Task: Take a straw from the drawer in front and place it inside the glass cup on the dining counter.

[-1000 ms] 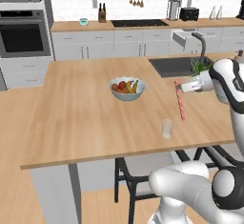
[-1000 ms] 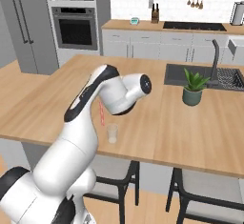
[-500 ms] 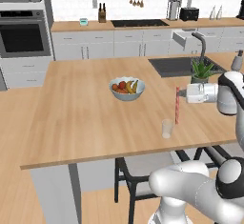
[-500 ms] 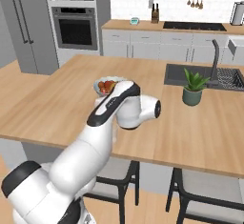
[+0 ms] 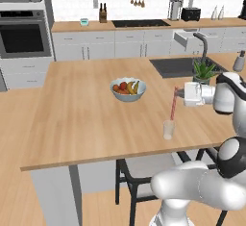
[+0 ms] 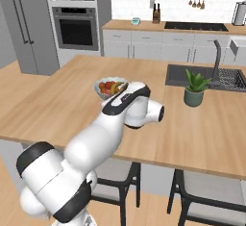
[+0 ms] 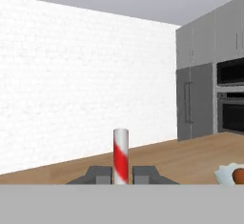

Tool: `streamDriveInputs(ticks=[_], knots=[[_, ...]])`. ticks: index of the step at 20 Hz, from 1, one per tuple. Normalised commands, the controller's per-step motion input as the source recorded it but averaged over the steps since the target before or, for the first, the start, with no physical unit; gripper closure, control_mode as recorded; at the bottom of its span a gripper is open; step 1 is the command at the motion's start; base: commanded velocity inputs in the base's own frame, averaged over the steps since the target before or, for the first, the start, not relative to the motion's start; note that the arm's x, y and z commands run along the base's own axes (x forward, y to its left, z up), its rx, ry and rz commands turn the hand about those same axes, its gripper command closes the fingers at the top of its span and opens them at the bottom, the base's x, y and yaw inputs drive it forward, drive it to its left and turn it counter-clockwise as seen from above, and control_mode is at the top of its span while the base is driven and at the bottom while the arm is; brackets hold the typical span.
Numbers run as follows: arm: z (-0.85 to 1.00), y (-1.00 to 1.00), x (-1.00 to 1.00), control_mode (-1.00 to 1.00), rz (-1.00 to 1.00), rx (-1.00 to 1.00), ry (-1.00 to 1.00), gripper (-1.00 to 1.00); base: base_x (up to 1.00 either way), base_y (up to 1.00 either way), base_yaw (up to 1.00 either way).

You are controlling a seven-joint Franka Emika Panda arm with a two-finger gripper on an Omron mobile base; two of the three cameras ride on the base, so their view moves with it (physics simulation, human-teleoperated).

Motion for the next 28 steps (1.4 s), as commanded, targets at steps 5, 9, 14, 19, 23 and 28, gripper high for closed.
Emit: streamDriveInputs(ticks=[5, 9, 14, 19, 23, 28], knots=[[-0.23, -0.31, 0.01, -1.0, 0.12, 0.0, -0.01, 1.0, 0.0, 0.0, 0.0], [-0.17, -0.12, 0.06, -1.0, 0.13, 0.0, 0.0, 1.0, 0.0, 0.0, 0.0], [-0.11, 0.0, 0.18, -1.0, 0.14, 0.0, 0.0, 1.0, 0.0, 0.0, 0.0], [-0.24, 0.0, 0.1, -1.0, 0.13, 0.0, 0.0, 1.0, 0.0, 0.0, 0.0], [-0.23, 0.0, 0.06, -1.0, 0.12, 0.01, 0.0, 1.0, 0.0, 0.0, 0.0], [-0.05, 0.01, 0.12, -1.0, 0.11, 0.03, -0.01, 1.0, 0.0, 0.0, 0.0]])
